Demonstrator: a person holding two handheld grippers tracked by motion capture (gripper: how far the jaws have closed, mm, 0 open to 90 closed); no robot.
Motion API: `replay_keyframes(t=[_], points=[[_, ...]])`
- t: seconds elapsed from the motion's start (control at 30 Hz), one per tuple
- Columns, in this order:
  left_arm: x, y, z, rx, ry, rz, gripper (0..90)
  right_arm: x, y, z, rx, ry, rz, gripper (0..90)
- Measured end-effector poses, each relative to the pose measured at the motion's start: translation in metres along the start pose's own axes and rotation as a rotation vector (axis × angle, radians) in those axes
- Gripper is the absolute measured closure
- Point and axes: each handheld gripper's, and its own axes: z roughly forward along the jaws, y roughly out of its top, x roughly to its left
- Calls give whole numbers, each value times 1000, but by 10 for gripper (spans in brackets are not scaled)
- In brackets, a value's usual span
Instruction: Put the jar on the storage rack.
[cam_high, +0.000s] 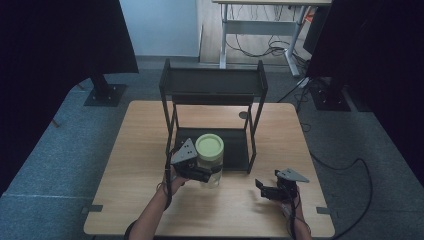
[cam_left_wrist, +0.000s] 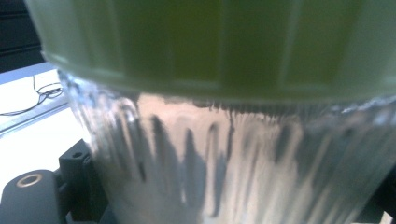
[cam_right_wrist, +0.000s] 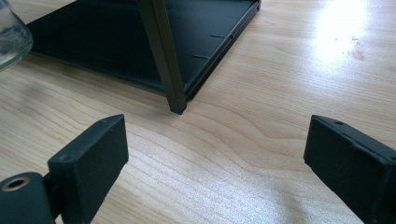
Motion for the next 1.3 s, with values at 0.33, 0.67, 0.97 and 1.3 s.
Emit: replay_keyframes(t=[0.33,0.67,0.97,1.3], points=[[5,6,2,-8,2,4,106,0,0,0,1,1,-1,63],[14,9,9,8,18,15,106,0,0,0,3,3,-1,63],[21,11,18,20,17,31,106,0,0,0,4,5,-1,63],[25,16,28,28,6,52,105,0,0,0,4,7,1,63]])
